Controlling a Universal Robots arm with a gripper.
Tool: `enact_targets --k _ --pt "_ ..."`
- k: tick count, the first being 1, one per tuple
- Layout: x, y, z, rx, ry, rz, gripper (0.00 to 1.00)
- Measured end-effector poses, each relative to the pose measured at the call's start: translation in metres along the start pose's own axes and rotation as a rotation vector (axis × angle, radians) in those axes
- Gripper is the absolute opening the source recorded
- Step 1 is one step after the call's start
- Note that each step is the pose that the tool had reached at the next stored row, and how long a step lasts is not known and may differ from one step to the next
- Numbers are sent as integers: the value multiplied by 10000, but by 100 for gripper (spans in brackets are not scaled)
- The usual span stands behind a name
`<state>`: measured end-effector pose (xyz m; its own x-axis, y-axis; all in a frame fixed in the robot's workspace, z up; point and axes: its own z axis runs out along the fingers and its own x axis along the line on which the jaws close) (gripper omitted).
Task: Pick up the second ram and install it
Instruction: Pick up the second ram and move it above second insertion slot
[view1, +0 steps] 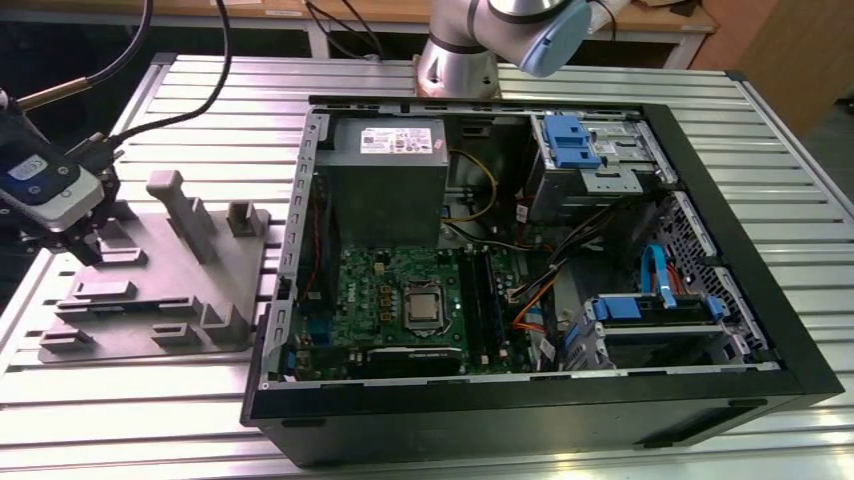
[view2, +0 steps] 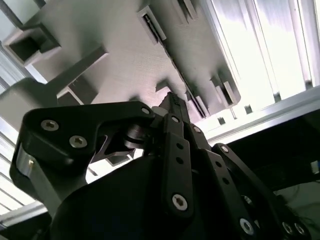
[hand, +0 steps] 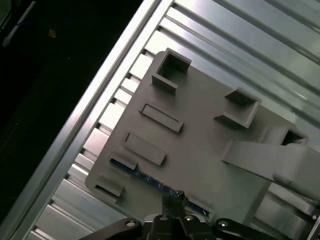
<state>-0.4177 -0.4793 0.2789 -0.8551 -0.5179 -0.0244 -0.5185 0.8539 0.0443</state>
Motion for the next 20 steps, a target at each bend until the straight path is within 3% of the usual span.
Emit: enact_targets --k 20 --pt "2 -4 79 -89 161 -3636 10"
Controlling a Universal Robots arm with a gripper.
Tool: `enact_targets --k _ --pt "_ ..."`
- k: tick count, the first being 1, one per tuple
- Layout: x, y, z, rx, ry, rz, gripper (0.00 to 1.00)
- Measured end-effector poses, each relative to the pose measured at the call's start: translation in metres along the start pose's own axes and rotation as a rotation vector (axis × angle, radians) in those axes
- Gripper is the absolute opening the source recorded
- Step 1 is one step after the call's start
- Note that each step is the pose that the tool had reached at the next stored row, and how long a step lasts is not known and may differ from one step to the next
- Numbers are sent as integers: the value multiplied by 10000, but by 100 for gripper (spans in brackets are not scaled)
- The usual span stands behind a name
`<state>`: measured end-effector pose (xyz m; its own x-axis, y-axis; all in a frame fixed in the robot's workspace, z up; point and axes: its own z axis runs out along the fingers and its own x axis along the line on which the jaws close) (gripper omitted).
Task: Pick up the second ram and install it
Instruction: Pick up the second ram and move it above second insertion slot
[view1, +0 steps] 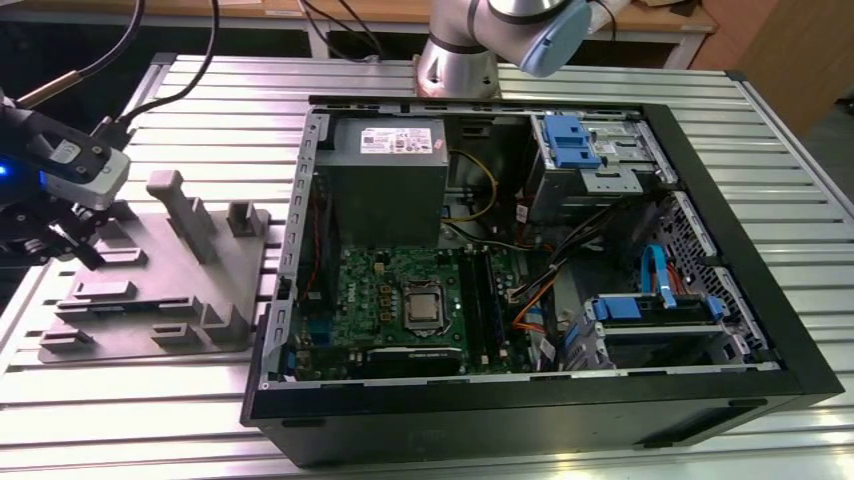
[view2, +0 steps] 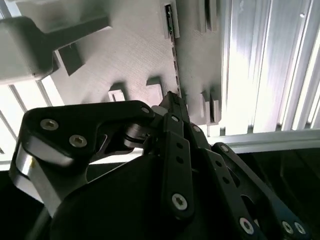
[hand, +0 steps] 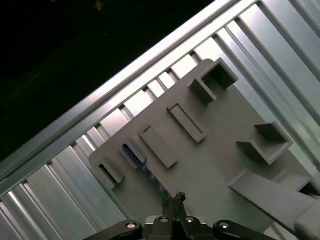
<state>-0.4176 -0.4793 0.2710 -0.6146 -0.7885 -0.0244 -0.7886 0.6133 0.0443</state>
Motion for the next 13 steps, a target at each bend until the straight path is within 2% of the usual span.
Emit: enact_targets --k 13 --pt "2 -3 79 -57 104 -2363 10"
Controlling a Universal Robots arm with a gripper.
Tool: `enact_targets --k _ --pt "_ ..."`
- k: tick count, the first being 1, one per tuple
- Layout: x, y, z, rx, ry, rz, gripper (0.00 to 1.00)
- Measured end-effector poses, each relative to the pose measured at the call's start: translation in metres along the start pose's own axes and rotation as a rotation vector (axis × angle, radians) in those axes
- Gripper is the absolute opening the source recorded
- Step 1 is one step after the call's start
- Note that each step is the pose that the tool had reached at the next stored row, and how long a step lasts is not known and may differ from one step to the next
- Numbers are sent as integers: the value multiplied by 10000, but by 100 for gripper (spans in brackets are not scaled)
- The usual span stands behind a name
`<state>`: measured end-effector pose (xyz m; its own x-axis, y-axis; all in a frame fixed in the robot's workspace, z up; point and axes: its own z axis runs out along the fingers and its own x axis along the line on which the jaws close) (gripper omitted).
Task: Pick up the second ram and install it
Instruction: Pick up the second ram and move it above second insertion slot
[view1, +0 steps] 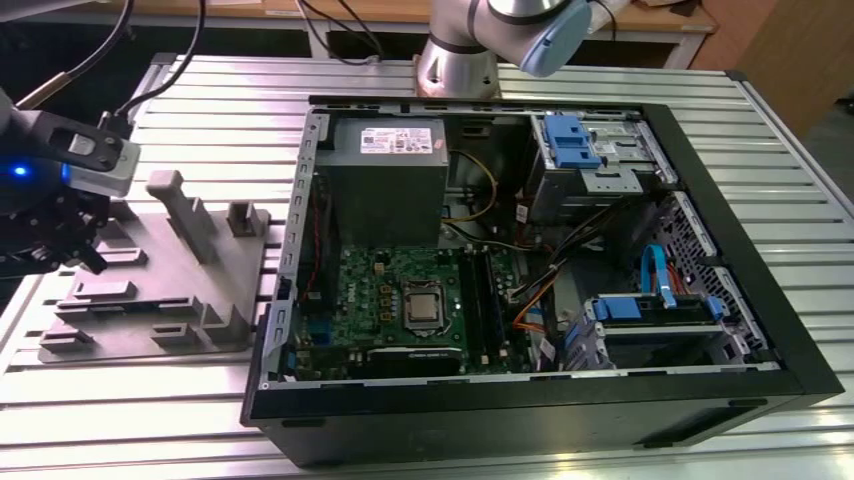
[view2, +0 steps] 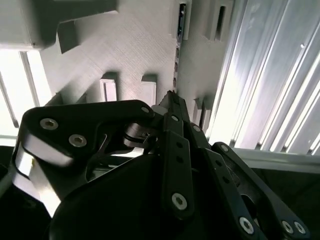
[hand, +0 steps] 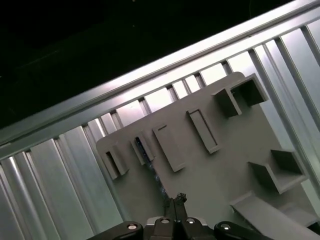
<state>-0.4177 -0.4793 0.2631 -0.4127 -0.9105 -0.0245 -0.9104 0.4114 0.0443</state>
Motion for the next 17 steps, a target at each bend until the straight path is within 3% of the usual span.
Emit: enact_targets --k 17 --pt "3 -5 103 -76 137 -3097 10"
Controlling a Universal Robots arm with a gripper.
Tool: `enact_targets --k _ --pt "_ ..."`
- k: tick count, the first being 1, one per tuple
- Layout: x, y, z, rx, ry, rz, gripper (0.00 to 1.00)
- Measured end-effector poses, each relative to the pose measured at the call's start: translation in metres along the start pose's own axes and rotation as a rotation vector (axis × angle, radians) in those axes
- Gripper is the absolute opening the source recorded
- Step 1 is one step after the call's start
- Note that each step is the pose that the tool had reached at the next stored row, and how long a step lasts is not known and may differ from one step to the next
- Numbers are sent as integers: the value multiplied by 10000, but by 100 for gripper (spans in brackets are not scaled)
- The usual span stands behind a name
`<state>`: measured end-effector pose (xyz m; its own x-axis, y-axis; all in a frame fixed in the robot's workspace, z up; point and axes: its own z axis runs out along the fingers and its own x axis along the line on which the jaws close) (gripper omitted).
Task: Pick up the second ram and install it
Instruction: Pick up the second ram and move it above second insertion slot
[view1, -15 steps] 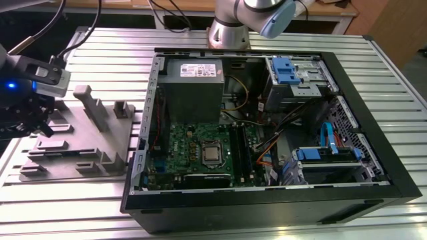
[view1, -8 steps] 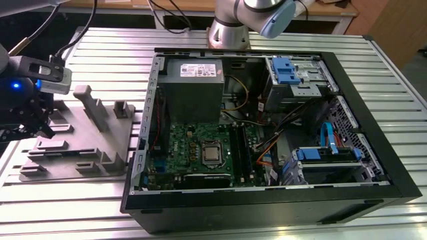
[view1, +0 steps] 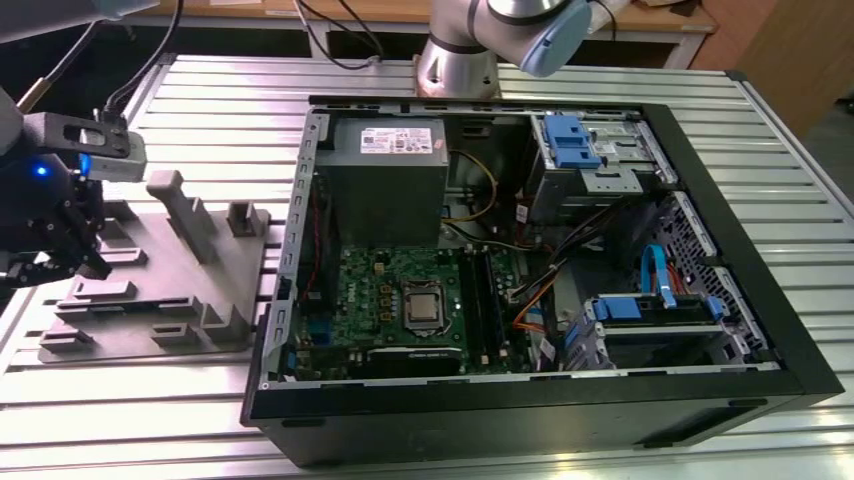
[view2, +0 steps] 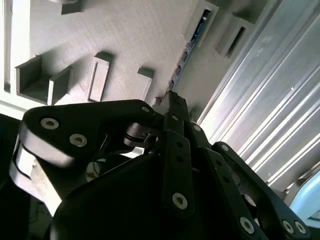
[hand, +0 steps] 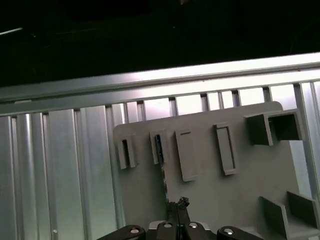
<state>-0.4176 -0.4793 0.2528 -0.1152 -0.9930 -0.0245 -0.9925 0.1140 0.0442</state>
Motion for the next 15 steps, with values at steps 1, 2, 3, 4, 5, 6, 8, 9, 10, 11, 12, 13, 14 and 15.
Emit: enact_targets --k 1,2,3,4,5,6,8,9,10,11,12,13,14,15 --pt "0 0 5 -5 9 -180 10" --pt "0 -1 11 -10 17 -359 10" --pt "0 -1 15 -13 25 -538 10" --pt "0 -1 17 -18 38 -698 10" --pt "1 -1 16 -20 41 -761 10" --pt "1 -1 17 -20 42 -766 10" --pt "0 -1 17 -19 41 -767 10" --pt "0 -1 18 -19 41 -767 10" --pt "0 -1 21 -17 45 -767 10" --pt "0 -1 29 -14 53 -767 10" --pt "1 1 38 -15 65 -766 10" --pt "2 3 48 -17 74 -765 10" --pt "2 5 60 -15 77 -766 10" --pt "3 7 71 -15 80 -766 10"
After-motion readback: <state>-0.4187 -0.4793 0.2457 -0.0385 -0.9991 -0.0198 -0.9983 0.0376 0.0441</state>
